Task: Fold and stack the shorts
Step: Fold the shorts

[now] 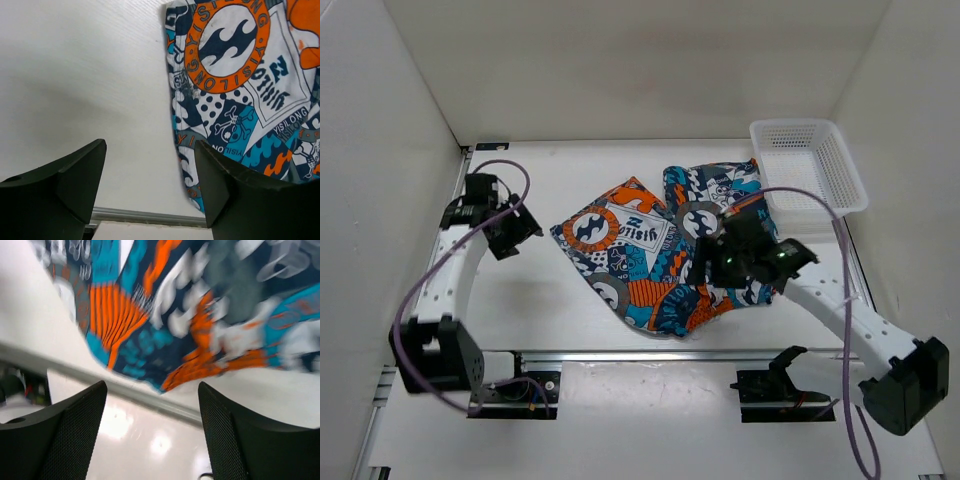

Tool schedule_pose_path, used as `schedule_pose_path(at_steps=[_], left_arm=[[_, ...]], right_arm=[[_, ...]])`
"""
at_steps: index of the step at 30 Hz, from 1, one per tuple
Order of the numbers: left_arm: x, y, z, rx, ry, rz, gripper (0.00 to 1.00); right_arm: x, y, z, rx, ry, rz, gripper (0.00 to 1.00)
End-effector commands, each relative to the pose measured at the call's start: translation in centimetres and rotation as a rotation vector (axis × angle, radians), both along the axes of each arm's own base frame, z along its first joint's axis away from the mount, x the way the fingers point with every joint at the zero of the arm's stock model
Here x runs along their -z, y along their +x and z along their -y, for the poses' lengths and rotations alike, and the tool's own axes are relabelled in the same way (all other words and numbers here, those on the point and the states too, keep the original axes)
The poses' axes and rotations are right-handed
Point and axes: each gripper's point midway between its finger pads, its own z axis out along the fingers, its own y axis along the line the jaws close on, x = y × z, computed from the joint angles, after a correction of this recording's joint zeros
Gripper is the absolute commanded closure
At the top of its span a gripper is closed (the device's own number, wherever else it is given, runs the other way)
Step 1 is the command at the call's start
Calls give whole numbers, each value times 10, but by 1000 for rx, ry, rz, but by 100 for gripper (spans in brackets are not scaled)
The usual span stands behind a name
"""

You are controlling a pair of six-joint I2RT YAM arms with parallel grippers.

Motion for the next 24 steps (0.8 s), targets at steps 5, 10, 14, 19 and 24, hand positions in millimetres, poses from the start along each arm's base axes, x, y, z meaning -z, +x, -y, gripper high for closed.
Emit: schedule_pose_path(at_steps=[5,10,14,19,24], left_arm=[[51,82,26,67,-2,-140,12],[90,112,37,102,51,-220,10],[126,123,42,113,54,-296,9],[140,134,51,144,63,-311,53],[130,139,39,114,79,-291,90]], right_arm=[[46,-48,-61,-91,-155,-93,21],[68,-66,-91,-219,-325,-80,21],[83,-69,-113,-278,-386,-84,21],[105,-62,-114,-286,-468,-92,19],[134,-65,-95,-298,-567,-139,42]])
